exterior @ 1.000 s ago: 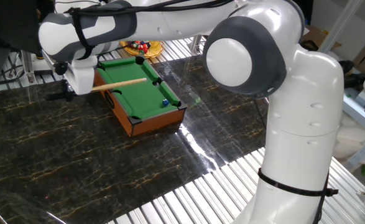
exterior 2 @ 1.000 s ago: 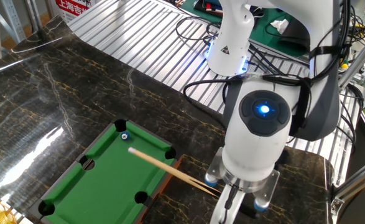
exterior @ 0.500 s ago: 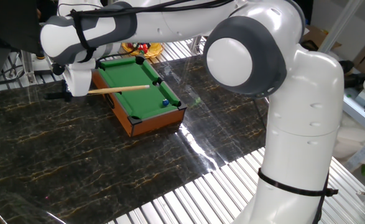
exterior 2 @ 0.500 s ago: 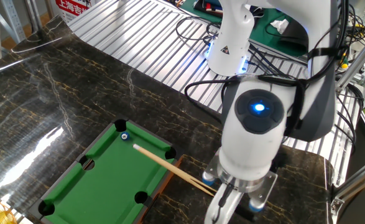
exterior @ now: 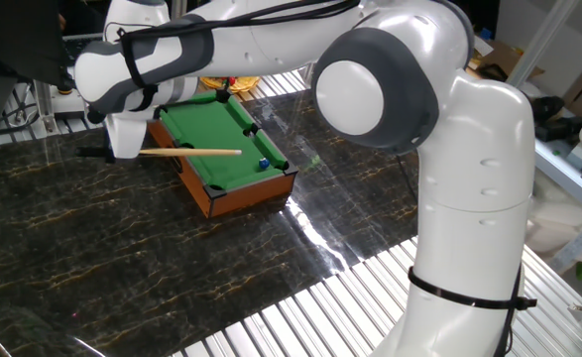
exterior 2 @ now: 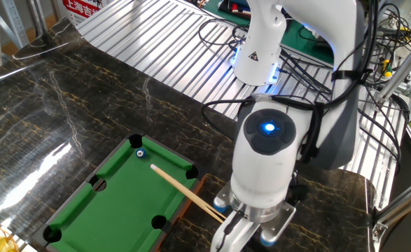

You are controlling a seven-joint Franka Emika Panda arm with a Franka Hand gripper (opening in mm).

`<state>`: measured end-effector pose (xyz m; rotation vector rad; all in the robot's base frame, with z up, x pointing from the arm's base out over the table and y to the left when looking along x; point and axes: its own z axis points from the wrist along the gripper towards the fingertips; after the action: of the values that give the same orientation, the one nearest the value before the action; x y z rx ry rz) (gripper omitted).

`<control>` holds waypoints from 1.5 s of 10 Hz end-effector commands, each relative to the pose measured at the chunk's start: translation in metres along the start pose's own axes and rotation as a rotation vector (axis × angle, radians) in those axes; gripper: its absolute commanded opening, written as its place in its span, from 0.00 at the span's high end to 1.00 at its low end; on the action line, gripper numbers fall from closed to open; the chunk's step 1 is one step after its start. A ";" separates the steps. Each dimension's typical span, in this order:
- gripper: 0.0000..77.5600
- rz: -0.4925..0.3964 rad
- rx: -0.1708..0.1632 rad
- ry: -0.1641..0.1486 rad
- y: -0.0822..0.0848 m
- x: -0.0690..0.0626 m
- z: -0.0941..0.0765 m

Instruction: Hit the pool ball

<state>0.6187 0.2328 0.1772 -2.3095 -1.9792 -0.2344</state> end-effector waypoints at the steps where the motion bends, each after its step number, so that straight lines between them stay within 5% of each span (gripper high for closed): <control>1: 0.99 0.035 -0.004 0.001 0.008 -0.003 -0.006; 10: 0.99 0.088 -0.040 -0.041 0.021 -0.011 0.009; 15: 0.99 0.135 -0.043 -0.039 0.034 -0.024 0.015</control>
<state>0.6472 0.2103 0.1606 -2.4723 -1.8563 -0.2179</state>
